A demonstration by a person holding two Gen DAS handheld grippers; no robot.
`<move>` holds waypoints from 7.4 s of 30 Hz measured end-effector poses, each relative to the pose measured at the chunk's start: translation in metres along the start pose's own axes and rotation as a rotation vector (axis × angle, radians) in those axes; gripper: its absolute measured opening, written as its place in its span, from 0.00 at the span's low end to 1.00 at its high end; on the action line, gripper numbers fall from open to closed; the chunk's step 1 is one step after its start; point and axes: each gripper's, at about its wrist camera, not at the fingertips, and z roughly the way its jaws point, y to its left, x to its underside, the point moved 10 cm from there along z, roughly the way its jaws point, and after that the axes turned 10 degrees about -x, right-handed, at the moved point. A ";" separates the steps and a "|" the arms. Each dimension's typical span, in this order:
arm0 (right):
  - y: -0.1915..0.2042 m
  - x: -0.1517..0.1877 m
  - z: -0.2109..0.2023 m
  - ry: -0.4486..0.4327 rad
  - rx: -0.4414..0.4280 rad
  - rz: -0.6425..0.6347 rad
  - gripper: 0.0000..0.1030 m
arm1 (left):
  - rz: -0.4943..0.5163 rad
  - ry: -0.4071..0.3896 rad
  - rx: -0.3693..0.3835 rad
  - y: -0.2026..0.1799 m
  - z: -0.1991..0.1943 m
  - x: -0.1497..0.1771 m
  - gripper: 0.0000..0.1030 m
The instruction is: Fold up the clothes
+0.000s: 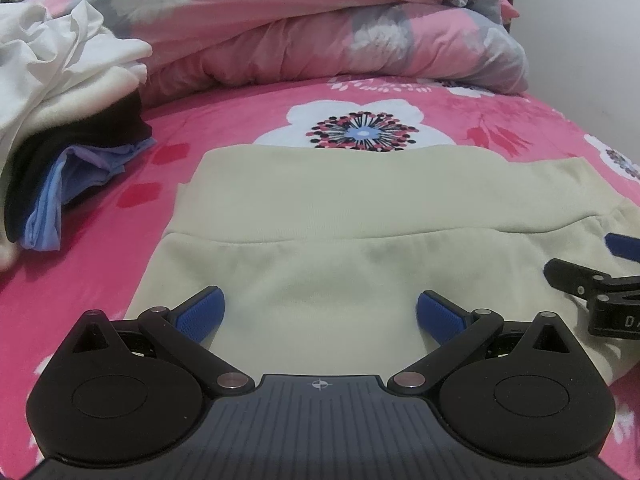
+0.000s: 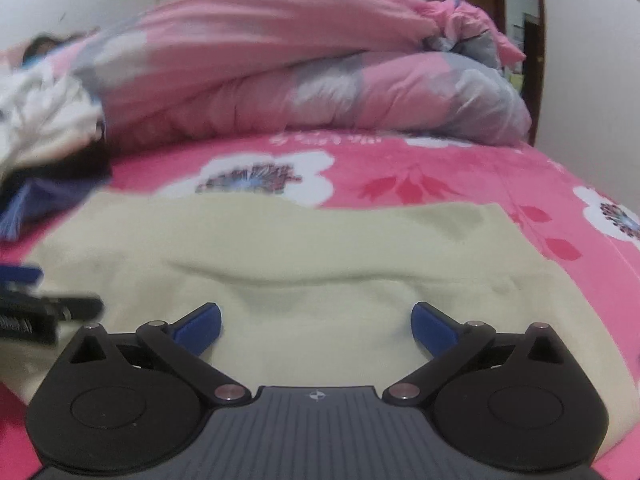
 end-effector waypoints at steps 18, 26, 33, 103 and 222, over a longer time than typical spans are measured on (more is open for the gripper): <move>-0.002 -0.003 0.011 -0.034 0.022 0.018 1.00 | 0.004 -0.025 -0.011 -0.002 -0.002 0.001 1.00; -0.001 -0.001 0.011 -0.053 0.029 0.007 1.00 | -0.011 -0.059 -0.012 -0.001 -0.008 0.003 1.00; -0.001 0.000 0.010 -0.060 0.023 0.012 1.00 | -0.048 -0.115 0.005 -0.002 -0.039 0.012 1.00; -0.002 0.001 0.009 -0.079 0.014 0.023 1.00 | -0.667 -0.031 0.145 0.046 -0.043 0.041 0.63; -0.098 0.065 -0.126 -0.151 -0.272 0.774 1.00 | 0.469 -0.286 0.103 -0.060 -0.130 0.027 0.99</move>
